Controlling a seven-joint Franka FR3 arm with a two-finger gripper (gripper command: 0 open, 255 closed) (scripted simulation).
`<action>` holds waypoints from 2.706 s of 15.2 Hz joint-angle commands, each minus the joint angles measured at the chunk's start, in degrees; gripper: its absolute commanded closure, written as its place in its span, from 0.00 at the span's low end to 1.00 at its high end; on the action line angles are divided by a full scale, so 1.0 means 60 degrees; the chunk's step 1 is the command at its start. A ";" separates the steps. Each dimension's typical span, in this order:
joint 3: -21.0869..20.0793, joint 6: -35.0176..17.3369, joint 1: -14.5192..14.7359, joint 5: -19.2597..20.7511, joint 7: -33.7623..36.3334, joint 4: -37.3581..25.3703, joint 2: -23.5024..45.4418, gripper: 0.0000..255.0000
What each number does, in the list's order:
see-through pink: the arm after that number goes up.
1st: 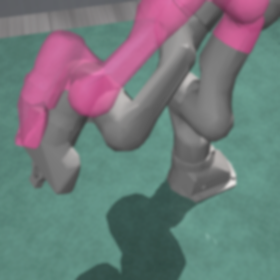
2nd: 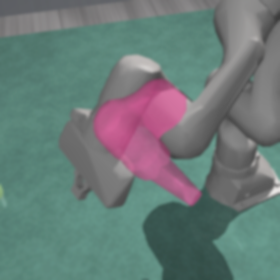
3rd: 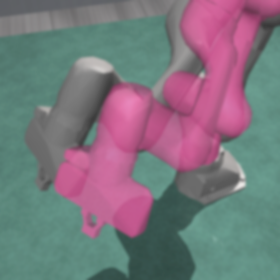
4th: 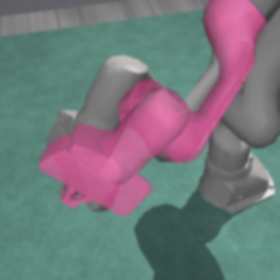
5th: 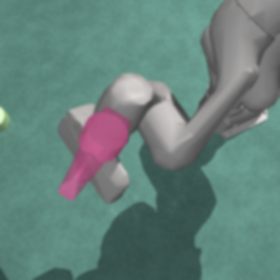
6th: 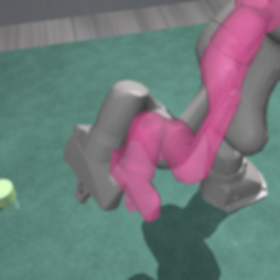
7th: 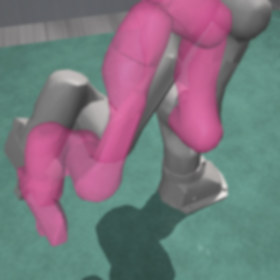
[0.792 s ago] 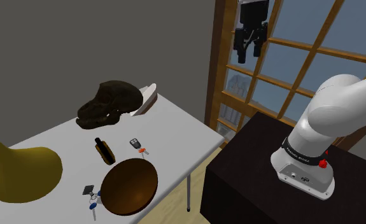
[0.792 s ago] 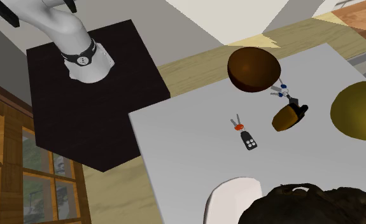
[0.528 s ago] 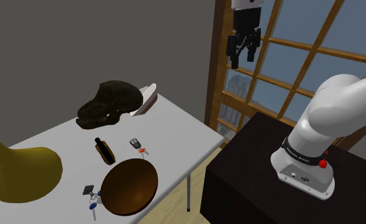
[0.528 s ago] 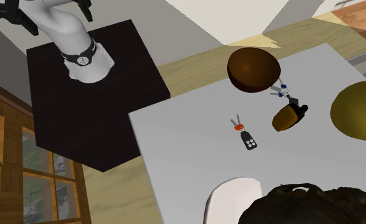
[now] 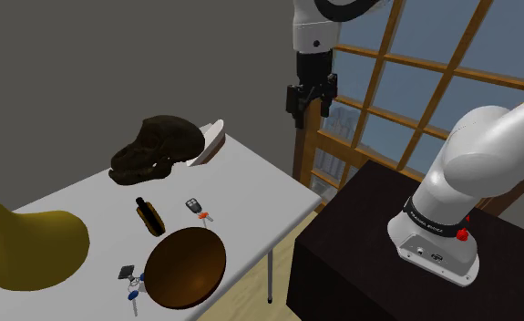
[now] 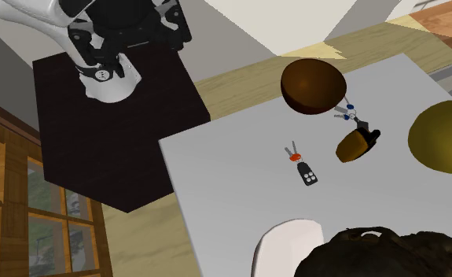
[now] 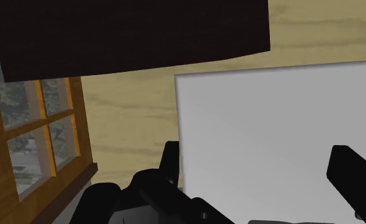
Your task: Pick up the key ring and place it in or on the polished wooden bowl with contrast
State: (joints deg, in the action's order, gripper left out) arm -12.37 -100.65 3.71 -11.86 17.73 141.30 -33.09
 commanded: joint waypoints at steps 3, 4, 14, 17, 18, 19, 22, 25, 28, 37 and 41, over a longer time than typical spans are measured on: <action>-0.0639 -0.1287 0.0105 -0.0187 0.0634 -0.0056 0.1076 0.00; -0.0803 -0.1591 0.0123 -0.0204 0.0806 -0.0110 0.1373 0.00; -0.2173 -0.4265 0.0215 0.0716 0.2967 -0.1397 0.4875 0.00; -0.2365 -0.4837 0.0339 0.1425 0.3801 -0.2044 0.6059 0.00; -0.2386 -0.4993 0.0414 0.1691 0.4087 -0.2287 0.6458 0.00; -0.2388 -0.5131 0.0503 0.1963 0.4371 -0.2544 0.6857 0.00; -0.2271 -0.5436 0.0874 0.2766 0.5180 -0.3402 0.8040 0.00; -0.2025 -0.5594 0.1354 0.3468 0.5868 -0.4386 0.9189 0.00; -0.1727 -0.5624 0.1877 0.4025 0.6410 -0.5500 1.0312 0.00; -0.1266 -0.5946 0.2533 0.4612 0.6917 -0.6811 1.1898 0.00; -0.1187 -0.6148 0.2595 0.4699 0.6969 -0.6847 1.2138 0.00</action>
State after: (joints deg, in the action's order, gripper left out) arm -19.53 -137.35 19.23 16.28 59.47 100.14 39.67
